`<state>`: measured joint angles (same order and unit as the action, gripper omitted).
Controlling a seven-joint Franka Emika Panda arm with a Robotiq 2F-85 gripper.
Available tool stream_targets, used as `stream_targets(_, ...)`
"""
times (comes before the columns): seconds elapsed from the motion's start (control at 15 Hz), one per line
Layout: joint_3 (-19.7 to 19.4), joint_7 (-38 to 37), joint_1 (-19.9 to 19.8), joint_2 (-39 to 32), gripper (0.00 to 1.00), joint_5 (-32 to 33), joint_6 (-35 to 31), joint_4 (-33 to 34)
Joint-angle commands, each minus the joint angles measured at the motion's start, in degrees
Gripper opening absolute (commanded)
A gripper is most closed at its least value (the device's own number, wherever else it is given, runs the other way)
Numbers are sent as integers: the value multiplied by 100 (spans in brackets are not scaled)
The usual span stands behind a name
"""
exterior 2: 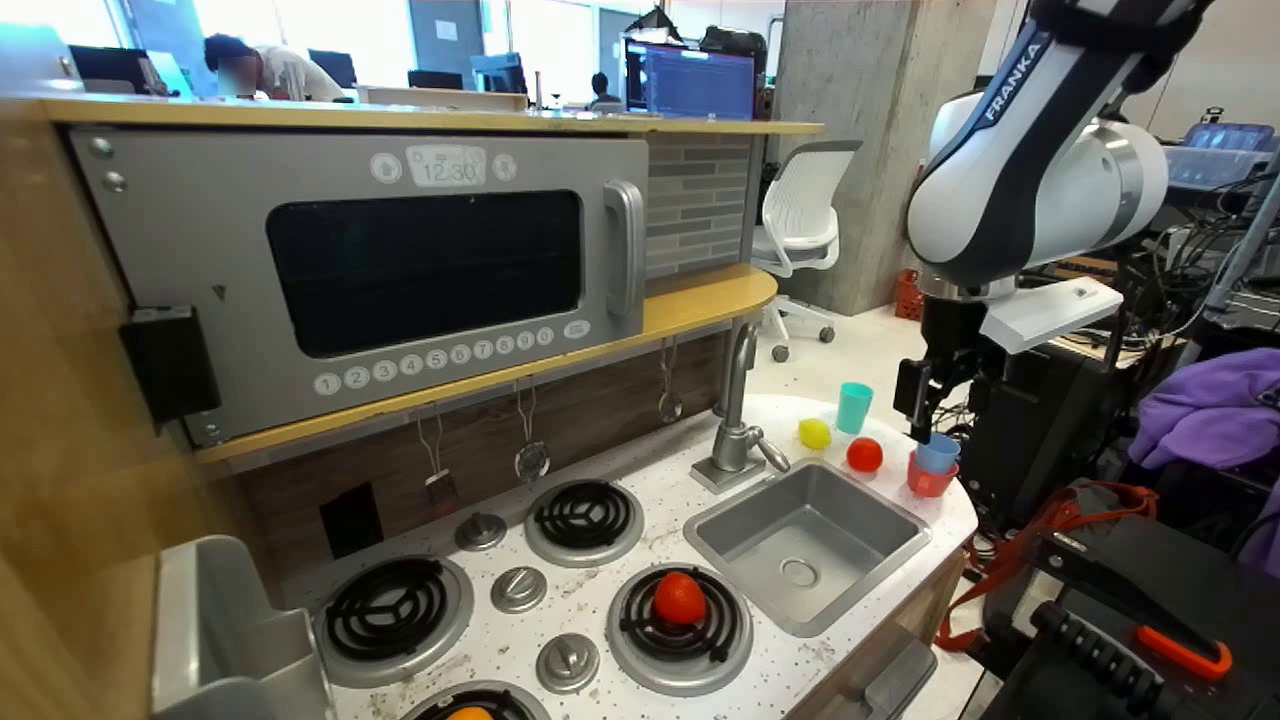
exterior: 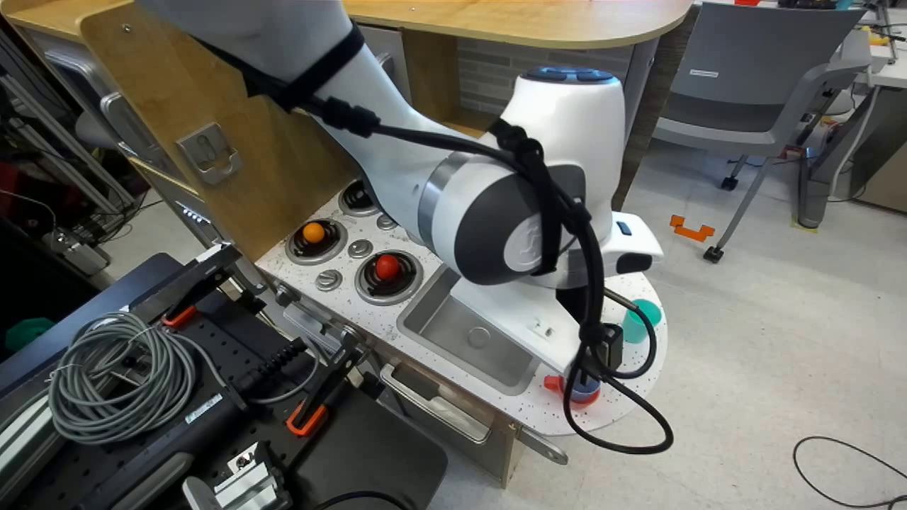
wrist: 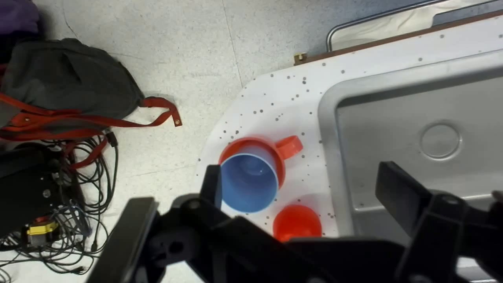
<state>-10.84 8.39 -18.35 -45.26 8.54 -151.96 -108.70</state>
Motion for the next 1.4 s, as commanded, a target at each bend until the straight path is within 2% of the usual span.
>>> stream_targets(0.0,82,345,-314,-446,100,-136,143,611)
stream_targets(0.4,169,798,-736,-1003,100,-147,464,1483)
stream_targets(0.67,279,1165,-906,-1050,100,-132,579,1739)
stream_targets(1.33,285,1423,-850,-1304,100,-53,794,2064)
